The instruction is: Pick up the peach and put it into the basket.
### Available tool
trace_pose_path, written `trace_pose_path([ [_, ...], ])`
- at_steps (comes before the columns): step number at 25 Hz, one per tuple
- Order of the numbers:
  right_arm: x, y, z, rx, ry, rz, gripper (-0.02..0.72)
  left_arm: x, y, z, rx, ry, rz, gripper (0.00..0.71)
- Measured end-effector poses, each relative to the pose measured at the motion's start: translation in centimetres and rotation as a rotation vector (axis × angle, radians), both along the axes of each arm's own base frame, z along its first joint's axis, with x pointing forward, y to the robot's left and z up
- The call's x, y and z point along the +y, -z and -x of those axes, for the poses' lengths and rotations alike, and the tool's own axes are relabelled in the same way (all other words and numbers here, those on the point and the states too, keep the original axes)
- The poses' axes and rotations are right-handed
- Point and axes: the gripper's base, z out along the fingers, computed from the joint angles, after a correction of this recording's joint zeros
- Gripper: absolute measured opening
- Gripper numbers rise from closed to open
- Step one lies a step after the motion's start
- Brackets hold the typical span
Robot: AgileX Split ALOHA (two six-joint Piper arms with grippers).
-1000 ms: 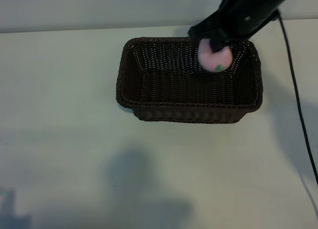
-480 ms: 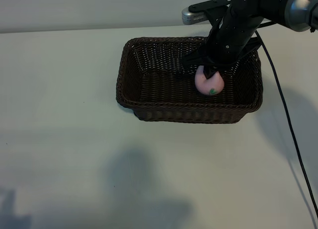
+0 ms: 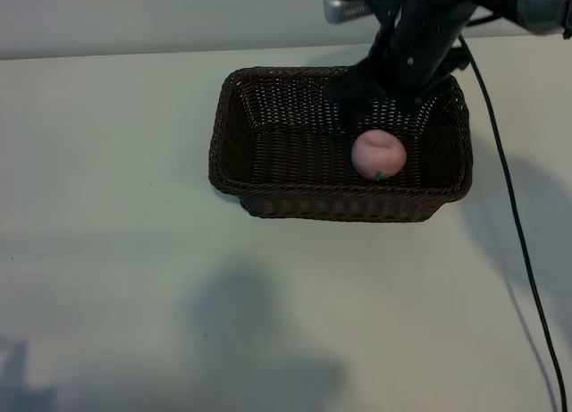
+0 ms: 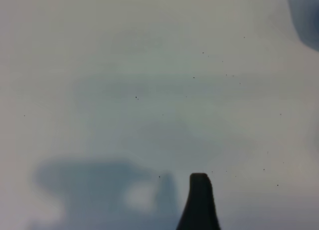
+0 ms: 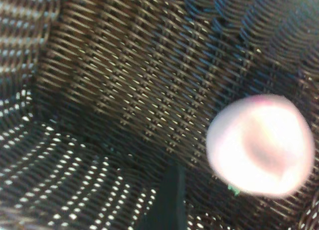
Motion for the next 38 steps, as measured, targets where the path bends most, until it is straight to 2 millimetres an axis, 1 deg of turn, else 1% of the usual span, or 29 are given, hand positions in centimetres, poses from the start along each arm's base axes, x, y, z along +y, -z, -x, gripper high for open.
trace_pose_path([
  [3, 0.0, -1.6, -0.3, -0.015, -0.011, 0.011, 0.705, 0.0, 0.0, 0.0, 0.000, 0.000, 0.000, 0.581],
  [5, -0.6, -2.6, -0.6, -0.039, -0.007, 0.035, 0.703, 0.0, 0.0, 0.0, 0.000, 0.000, 0.000, 0.581],
  [6, -1.2, -3.0, -0.8, -0.049, 0.000, 0.048, 0.703, 0.0, 0.0, 0.0, 0.000, 0.000, 0.000, 0.581],
  [8, -3.1, -3.6, -1.4, -0.063, 0.032, 0.074, 0.701, 0.0, 0.0, 0.0, 0.000, 0.000, 0.000, 0.581],
  [11, -7.7, -4.1, -2.3, -0.061, 0.114, 0.102, 0.696, 0.0, 0.0, 0.0, 0.000, 0.001, -0.001, 0.581],
  [13, -11.6, -4.0, -2.7, -0.046, 0.180, 0.118, 0.689, 0.0, 0.0, 0.0, 0.000, 0.001, -0.001, 0.581],
  [16, -17.2, -4.0, -2.6, -0.026, 0.284, 0.133, 0.672, 0.0, 0.0, 0.0, 0.000, 0.001, -0.001, 0.581],
  [17, -18.8, -4.0, -2.5, -0.025, 0.313, 0.137, 0.665, 0.0, 0.0, 0.0, 0.000, 0.001, -0.001, 0.581],
  [18, -20.9, -4.0, -2.2, -0.022, 0.355, 0.143, 0.656, 0.0, 0.0, 0.0, 0.000, 0.001, -0.001, 0.581],
  [20, -23.8, -4.0, -1.7, -0.017, 0.416, 0.150, 0.640, 0.0, 0.0, 0.0, 0.000, 0.001, -0.001, 0.581],
  [22, -26.0, -4.0, -1.2, -0.012, 0.466, 0.154, 0.627, 0.0, 0.0, 0.0, 0.000, 0.001, -0.001, 0.581],
  [24, -27.1, -4.1, -0.8, -0.011, 0.490, 0.155, 0.621, 0.0, 0.0, 0.0, 0.000, 0.001, -0.001, 0.581],
  [26, -27.2, -4.8, -0.5, -0.027, 0.494, 0.142, 0.617, 0.0, 0.0, 0.0, 0.000, 0.001, -0.001, 0.581],
  [28, -27.0, -6.1, -0.1, -0.059, 0.489, 0.120, 0.611, 0.0, 0.0, 0.0, 0.000, 0.001, -0.001, 0.581],
  [31, -26.4, -9.2, 1.2, -0.132, 0.487, 0.108, 0.603, 0.0, 0.0, 0.0, -0.001, 0.001, -0.001, 0.581],
  [32, -26.1, -10.7, 2.2, -0.164, 0.488, 0.110, 0.602, 0.0, 0.0, 0.0, -0.001, 0.001, -0.001, 0.581],
  [34, -25.6, -12.6, 3.9, -0.204, 0.489, 0.114, 0.602, 0.0, 0.0, 0.0, -0.001, 0.001, -0.001, 0.581],
  [35, -25.2, -13.8, 5.2, -0.227, 0.490, 0.118, 0.600, 0.0, 0.0, 0.0, -0.001, 0.001, -0.001, 0.581],
  [38, -24.2, -16.1, 8.6, -0.274, 0.492, 0.122, 0.599, 0.0, 0.0, 0.0, -0.001, 0.001, -0.001, 0.581],
])
